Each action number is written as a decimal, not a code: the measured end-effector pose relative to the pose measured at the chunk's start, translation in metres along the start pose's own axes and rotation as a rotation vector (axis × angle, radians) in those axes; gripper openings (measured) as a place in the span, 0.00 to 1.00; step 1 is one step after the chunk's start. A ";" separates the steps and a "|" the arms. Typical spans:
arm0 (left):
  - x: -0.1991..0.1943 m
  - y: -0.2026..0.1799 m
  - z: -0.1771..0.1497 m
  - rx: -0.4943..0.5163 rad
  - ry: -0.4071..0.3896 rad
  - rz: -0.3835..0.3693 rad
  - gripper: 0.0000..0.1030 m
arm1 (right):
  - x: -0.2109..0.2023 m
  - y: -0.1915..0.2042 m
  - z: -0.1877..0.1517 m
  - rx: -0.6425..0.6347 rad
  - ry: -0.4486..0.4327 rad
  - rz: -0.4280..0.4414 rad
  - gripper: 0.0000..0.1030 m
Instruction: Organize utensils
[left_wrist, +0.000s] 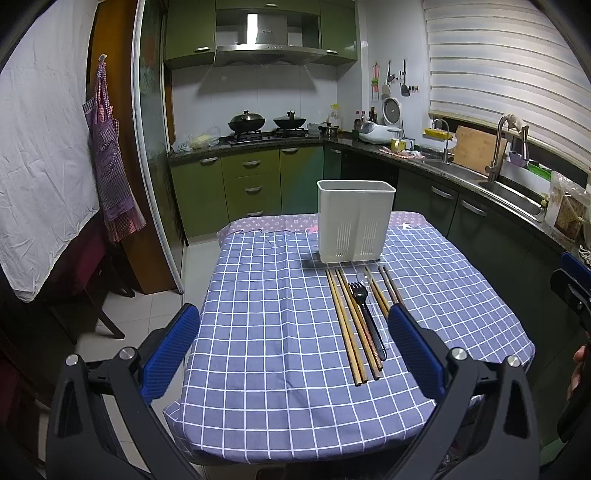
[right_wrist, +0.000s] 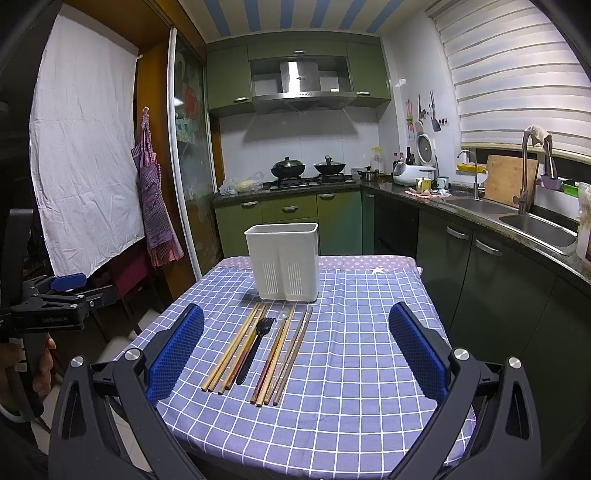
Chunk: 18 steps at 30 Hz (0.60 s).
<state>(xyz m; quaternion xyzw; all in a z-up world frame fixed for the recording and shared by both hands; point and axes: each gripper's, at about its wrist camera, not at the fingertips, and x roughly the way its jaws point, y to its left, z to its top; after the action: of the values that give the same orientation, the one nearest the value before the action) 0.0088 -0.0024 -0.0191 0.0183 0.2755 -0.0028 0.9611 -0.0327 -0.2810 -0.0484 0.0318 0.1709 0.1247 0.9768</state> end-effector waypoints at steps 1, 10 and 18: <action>0.000 0.000 0.000 0.000 0.001 0.000 0.94 | 0.001 -0.001 0.000 0.002 0.001 0.001 0.96; 0.002 0.000 -0.002 0.000 0.003 0.001 0.94 | 0.007 0.001 -0.001 0.002 0.015 -0.002 0.96; 0.006 0.002 -0.003 -0.001 0.012 0.000 0.94 | 0.012 0.005 -0.001 0.003 0.029 -0.007 0.96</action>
<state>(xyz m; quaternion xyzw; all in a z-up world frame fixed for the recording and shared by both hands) 0.0125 -0.0005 -0.0244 0.0178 0.2814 -0.0027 0.9594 -0.0233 -0.2735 -0.0530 0.0311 0.1853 0.1214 0.9747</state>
